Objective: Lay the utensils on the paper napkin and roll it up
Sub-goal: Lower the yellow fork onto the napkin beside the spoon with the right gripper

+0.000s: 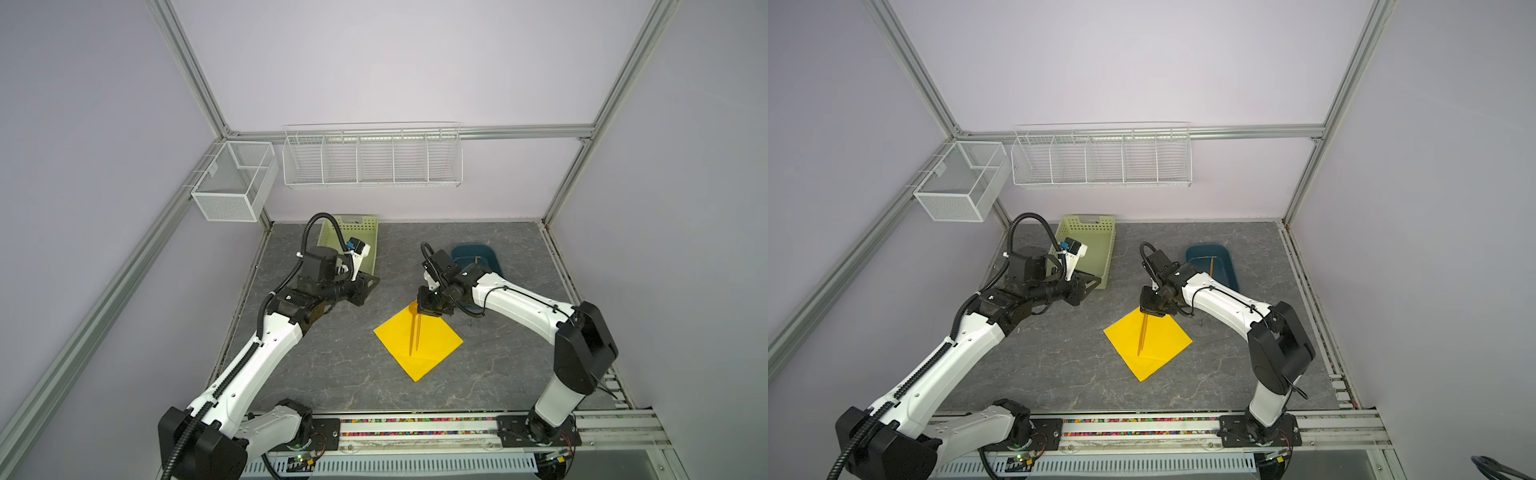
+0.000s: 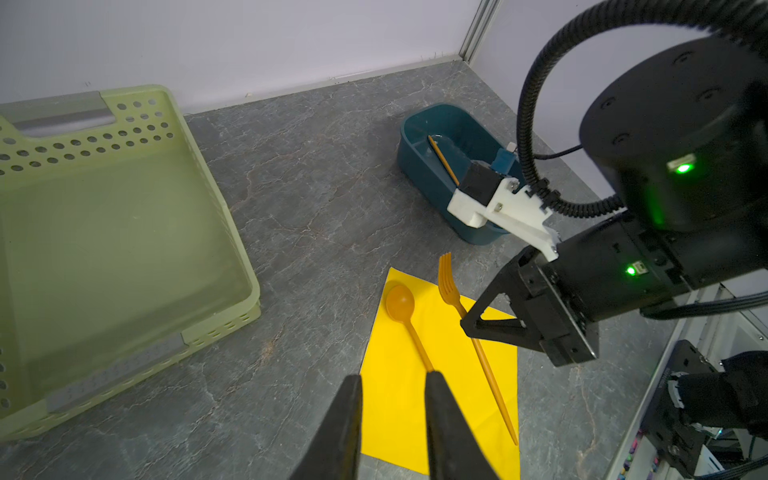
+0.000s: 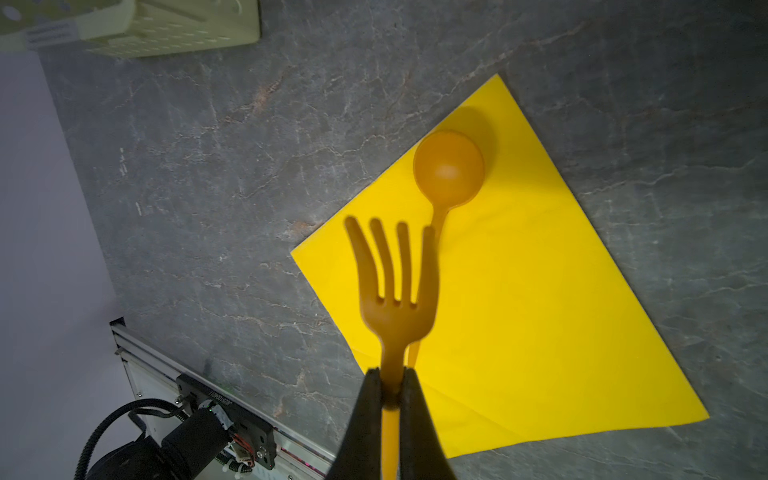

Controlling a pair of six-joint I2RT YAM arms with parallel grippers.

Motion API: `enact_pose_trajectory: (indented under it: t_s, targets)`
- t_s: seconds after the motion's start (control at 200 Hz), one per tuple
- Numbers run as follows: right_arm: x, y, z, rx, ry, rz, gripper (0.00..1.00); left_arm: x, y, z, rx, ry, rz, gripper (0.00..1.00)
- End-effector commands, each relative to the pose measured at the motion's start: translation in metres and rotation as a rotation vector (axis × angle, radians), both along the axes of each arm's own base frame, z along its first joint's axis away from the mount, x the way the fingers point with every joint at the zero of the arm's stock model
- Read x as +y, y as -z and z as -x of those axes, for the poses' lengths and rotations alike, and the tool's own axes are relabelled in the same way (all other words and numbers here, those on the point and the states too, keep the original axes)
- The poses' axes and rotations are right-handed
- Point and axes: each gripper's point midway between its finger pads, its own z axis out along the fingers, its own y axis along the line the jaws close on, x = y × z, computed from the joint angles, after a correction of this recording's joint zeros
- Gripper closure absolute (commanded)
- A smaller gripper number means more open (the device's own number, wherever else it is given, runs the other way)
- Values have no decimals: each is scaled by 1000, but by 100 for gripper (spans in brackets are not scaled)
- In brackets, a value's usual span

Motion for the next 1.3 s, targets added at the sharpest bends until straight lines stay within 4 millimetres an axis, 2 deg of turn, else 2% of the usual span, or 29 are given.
enact_pose_trajectory:
  t_s: [0.0,0.275,0.505,0.81,1.295]
  targets:
    - [-5,21,7,55,-21,40,93,5,-6,2,-48,-2,-14,73]
    - [-2,57,10,157,-29,63,93,2,-8,0,-32,-28,50,73]
    - [-17,73,9,210,6,105,93,8,-8,0,-43,-48,24,73]
    - [-30,83,2,256,28,127,93,4,-5,0,-32,-28,30,73]
    - [-25,88,3,283,10,112,93,4,-4,-1,-30,-30,26,73]
